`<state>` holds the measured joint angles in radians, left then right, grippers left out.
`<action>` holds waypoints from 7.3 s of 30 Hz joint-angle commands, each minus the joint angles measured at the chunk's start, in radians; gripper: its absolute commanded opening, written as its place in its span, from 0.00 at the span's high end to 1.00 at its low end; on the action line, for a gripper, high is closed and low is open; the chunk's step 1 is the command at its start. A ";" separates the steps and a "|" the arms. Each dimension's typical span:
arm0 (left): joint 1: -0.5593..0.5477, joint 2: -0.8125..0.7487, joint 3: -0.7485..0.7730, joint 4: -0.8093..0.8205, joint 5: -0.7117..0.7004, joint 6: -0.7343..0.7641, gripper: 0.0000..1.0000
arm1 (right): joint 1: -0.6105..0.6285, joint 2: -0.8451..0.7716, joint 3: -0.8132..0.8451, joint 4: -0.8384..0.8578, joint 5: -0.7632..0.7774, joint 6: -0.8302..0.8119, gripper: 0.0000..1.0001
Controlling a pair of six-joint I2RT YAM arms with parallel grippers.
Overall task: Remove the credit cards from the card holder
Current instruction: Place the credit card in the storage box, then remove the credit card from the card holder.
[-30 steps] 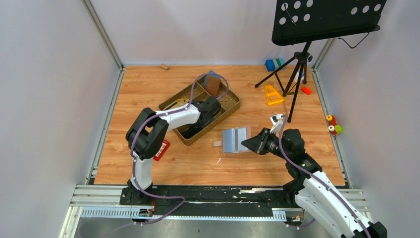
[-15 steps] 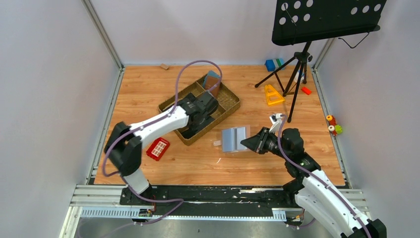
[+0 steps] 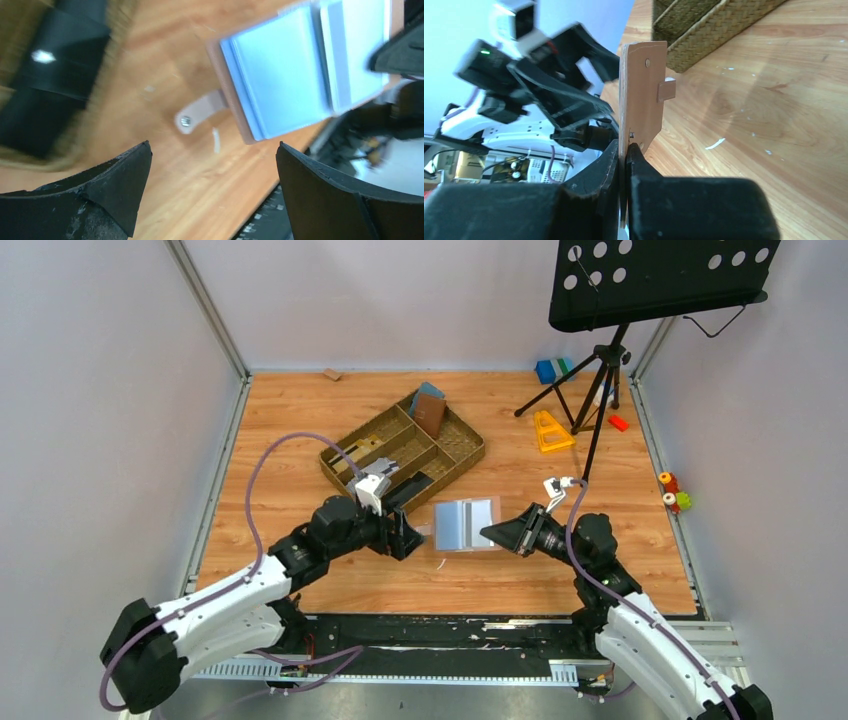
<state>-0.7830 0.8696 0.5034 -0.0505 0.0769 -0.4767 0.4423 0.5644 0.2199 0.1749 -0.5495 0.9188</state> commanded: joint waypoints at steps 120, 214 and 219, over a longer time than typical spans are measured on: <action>-0.173 0.621 -0.063 0.730 0.195 -0.357 0.88 | 0.058 0.126 -0.056 -0.102 0.091 -0.163 1.00; -0.096 0.405 -0.214 1.286 0.507 -0.714 1.00 | 0.167 -0.028 0.018 0.074 0.062 0.139 0.64; -0.095 0.409 -0.224 1.301 0.502 -0.716 1.00 | 0.157 -0.082 -0.018 0.135 0.070 0.216 0.84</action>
<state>-0.8757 1.2823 0.2813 1.1007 0.5499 -1.1629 0.6060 0.5220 0.2241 0.1715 -0.4736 1.0332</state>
